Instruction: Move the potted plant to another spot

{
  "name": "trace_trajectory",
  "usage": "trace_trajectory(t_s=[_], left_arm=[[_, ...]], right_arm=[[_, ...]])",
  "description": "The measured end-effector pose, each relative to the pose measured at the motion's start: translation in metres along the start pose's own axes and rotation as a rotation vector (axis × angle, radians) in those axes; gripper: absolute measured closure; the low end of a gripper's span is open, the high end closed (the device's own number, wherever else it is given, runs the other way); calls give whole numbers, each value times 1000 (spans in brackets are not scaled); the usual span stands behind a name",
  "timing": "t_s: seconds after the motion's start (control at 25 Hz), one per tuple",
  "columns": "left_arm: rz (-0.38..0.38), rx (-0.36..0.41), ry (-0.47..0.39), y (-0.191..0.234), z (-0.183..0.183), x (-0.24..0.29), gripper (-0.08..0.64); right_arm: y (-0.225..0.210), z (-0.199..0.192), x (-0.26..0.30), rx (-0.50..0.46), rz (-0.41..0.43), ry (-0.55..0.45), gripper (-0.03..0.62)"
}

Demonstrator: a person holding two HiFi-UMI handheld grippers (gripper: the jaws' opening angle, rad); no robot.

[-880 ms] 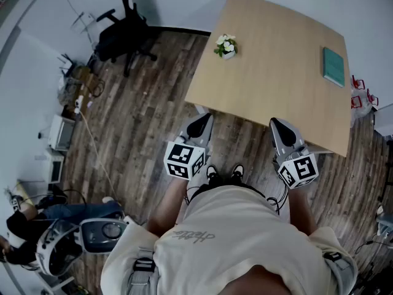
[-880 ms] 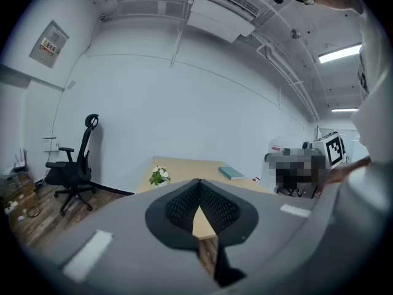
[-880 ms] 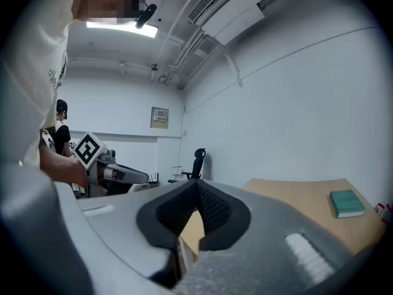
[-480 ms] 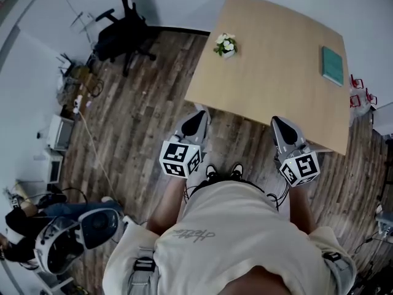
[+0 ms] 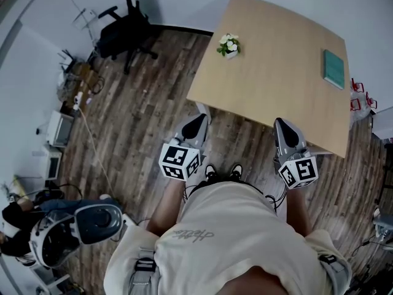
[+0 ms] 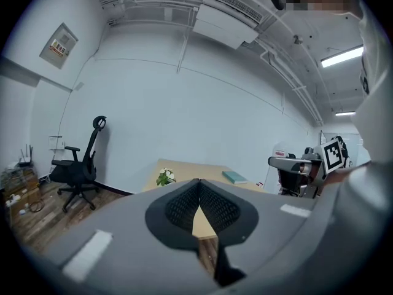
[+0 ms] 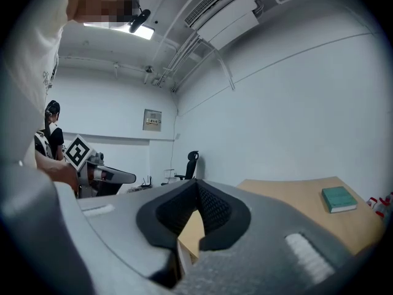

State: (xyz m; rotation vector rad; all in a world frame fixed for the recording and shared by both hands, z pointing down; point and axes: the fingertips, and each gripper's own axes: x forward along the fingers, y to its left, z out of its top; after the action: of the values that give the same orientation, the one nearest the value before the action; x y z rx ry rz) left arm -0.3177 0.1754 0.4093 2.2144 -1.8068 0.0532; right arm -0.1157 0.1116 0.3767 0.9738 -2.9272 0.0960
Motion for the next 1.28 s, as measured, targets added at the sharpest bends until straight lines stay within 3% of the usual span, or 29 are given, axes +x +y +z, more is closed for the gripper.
trace_trajectory(t_s=[0.04,0.24,0.44,0.8,1.04,1.28], left_arm=[[3,7,0,1,0,-1,526],[27,34,23,9,-2,-7,257],[49,24,-2,13,-2,-12,130],[72,30,5,9,-4,-13,80],[65,75,-35,-4,13,-8,77],[80,122,11,-12,9,-3,84]], right_arm=[[0,-2,0,0,0,9,590],[6,-9,0,-6,22,36,590],[8,-10,-1,-2,33,35,591],[1,-16,-8,57,36,38,591],[-3,-25,-11,43,58,61,591],[-7,-29,-9,74,83,55,590]])
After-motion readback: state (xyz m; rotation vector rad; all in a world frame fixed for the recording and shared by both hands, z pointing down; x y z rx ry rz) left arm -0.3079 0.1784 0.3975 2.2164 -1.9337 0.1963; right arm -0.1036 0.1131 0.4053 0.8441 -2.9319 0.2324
